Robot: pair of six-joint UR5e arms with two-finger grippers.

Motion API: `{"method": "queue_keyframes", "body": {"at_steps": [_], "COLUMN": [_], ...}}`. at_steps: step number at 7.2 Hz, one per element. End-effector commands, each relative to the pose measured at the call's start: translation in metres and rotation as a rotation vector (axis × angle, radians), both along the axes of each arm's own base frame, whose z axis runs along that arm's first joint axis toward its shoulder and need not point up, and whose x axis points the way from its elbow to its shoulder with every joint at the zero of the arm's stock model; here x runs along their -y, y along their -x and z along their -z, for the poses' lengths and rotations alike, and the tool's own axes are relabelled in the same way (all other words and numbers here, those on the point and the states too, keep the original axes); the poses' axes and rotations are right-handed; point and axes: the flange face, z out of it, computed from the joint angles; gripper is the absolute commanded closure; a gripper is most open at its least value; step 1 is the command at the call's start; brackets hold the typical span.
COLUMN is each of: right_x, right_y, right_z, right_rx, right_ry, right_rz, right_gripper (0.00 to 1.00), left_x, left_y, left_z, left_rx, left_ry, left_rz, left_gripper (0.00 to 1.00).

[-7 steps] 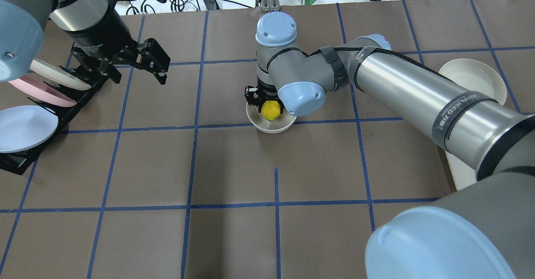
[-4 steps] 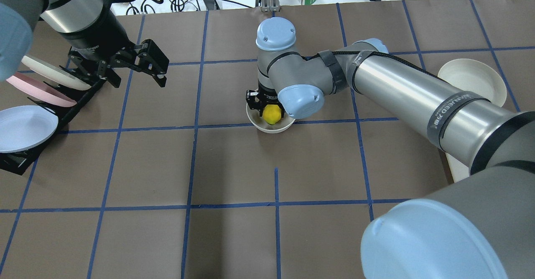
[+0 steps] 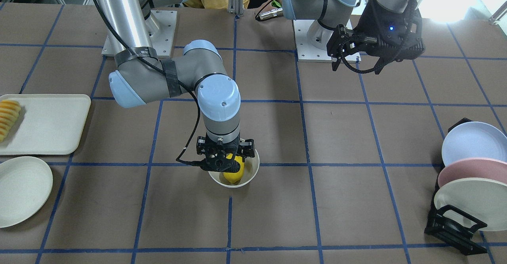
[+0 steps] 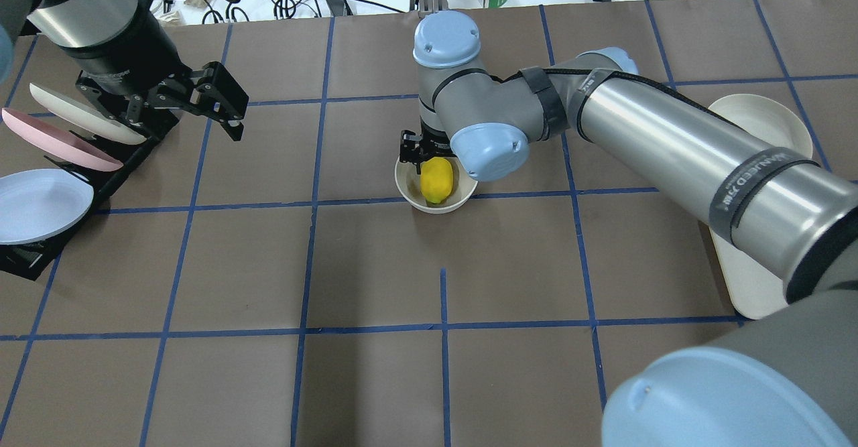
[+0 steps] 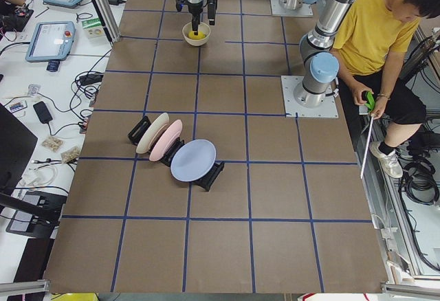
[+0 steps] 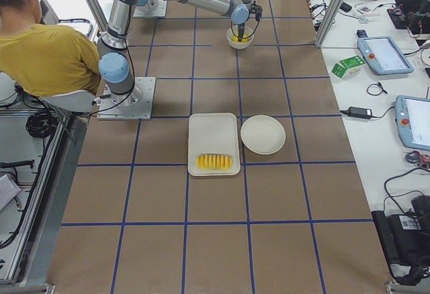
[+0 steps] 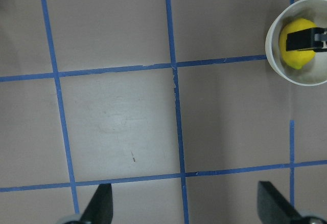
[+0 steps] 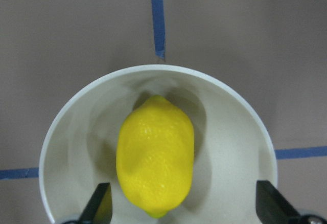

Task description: Place bowl and put lemon in it

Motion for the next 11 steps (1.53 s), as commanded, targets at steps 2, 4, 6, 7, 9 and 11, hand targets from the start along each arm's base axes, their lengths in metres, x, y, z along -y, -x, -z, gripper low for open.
{"method": "queue_keyframes", "body": {"at_steps": [2, 4, 6, 7, 9, 11], "right_x": [0.007, -0.003, -0.017, -0.026, -0.054, -0.063], "right_y": [0.078, 0.163, 0.213, 0.219, 0.221, 0.222], "right_z": [-0.094, -0.149, -0.176, -0.186, -0.195, -0.212], "right_rx": [0.025, 0.001, -0.01, -0.014, -0.02, -0.018], "right_ry": [0.065, 0.066, 0.026, 0.041, 0.005, 0.022], "right_rz": [0.106, 0.213, 0.258, 0.142, 0.029, 0.021], "right_gripper": [0.0, 0.0, 0.0, 0.0, 0.0, 0.0], "left_x": [0.003, 0.009, 0.009, 0.009, 0.009, 0.011], "left_y": [-0.004, -0.005, -0.005, -0.005, -0.005, -0.005], "left_z": [-0.008, -0.007, -0.009, -0.008, -0.008, -0.003], "left_rx": [-0.002, 0.01, 0.007, 0.009, 0.009, 0.011], "left_ry": [0.02, 0.022, 0.022, 0.019, 0.019, 0.004], "left_rz": [-0.006, -0.002, -0.012, -0.012, -0.012, -0.012], "left_gripper": [0.0, 0.0, 0.0, 0.0, 0.0, 0.0]}}
